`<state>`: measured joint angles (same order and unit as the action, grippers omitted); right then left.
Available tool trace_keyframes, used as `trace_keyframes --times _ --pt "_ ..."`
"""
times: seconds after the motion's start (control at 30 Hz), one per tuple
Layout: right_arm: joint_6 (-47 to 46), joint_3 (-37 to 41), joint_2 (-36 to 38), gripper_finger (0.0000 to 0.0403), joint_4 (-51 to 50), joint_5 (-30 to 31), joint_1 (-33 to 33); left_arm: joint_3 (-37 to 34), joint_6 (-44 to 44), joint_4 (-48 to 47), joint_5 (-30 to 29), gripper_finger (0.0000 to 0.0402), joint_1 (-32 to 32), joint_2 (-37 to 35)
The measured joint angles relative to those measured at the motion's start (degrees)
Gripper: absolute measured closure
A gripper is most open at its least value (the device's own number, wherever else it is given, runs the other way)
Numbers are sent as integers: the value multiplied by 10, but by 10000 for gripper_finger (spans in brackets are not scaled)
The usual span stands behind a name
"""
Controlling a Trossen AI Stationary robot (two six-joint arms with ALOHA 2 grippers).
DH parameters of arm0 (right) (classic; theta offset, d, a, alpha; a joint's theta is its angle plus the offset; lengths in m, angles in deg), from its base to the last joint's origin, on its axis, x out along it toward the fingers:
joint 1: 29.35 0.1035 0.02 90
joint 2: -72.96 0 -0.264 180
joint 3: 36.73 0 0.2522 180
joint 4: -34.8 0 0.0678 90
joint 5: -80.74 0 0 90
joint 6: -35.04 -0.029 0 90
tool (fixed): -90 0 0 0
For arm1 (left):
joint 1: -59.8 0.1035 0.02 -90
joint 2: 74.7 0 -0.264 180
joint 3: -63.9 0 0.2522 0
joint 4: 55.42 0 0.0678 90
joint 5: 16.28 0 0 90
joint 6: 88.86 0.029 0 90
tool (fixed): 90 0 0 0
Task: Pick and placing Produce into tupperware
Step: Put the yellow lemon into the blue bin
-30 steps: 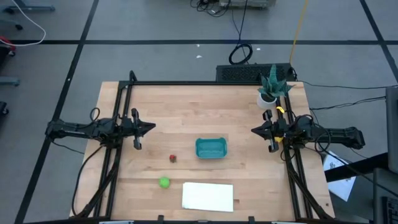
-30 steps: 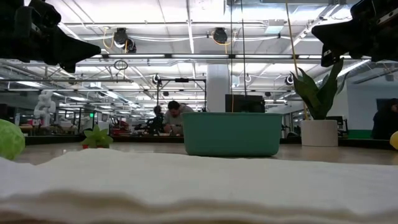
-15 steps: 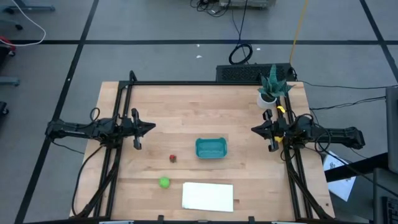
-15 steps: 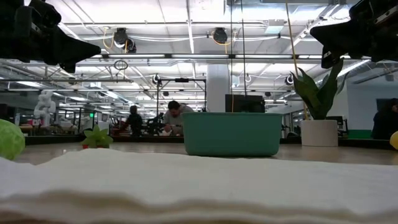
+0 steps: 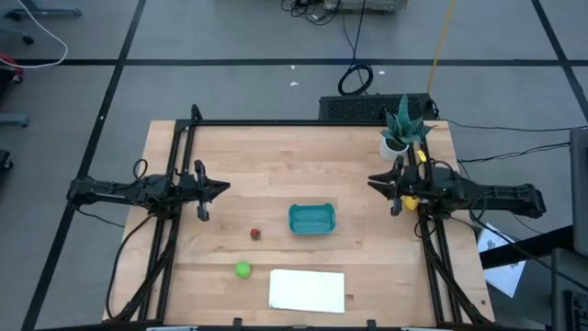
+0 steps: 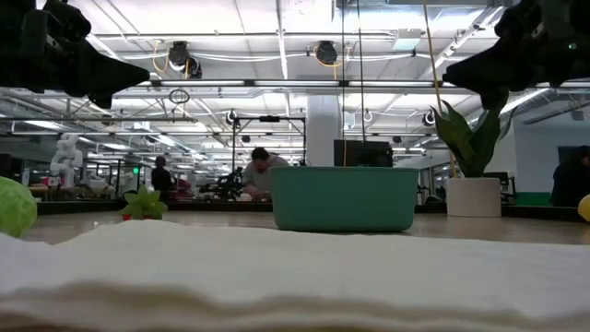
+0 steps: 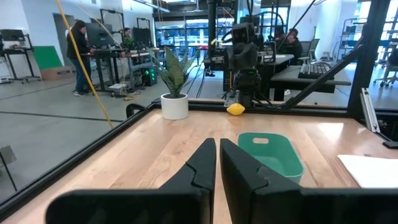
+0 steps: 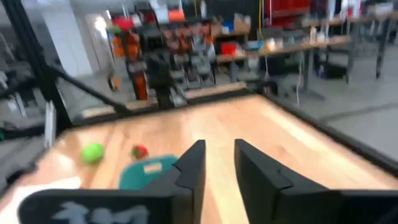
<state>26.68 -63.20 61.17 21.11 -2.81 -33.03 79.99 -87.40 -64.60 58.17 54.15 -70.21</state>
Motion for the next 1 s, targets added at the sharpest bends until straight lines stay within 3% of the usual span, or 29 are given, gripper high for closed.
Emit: trace_keyframes --times 0.13,0.33,0.7,0.83,1.0 --pt "0 -44 -19 292 -31 13 0 0 0 0 0 376 0 0" --pt "-43 -139 -64 284 -194 74 -1 0 -1 -2 0 376 0 0" --pt "-106 -261 -196 275 -345 70 -1 0 2 -2 0 376 0 0" --pt "-125 -296 -245 234 -412 67 -18 0 2 -3 1 376 0 0" --pt "-134 -337 -303 144 -506 55 -42 0 2 -13 1 376 0 0"
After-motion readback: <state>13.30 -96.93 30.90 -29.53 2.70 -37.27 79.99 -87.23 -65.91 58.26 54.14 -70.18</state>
